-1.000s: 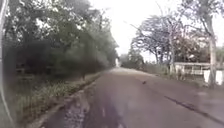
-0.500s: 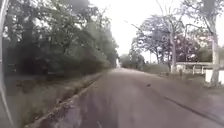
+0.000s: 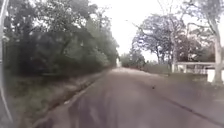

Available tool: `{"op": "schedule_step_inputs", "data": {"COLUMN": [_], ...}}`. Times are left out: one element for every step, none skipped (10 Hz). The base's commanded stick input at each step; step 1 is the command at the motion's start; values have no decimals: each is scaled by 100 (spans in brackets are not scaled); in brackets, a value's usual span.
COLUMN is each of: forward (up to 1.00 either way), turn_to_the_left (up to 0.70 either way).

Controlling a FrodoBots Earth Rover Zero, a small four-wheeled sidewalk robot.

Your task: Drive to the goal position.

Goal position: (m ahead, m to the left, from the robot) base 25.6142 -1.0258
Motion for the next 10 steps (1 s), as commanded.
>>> {"op": "schedule_step_inputs", "data": {"forward": [70,70,70,70,70,70,70,70,70,70], "turn_to_the_left": [0,0,0,0,0,0,-1,-12,-32,-32]}}
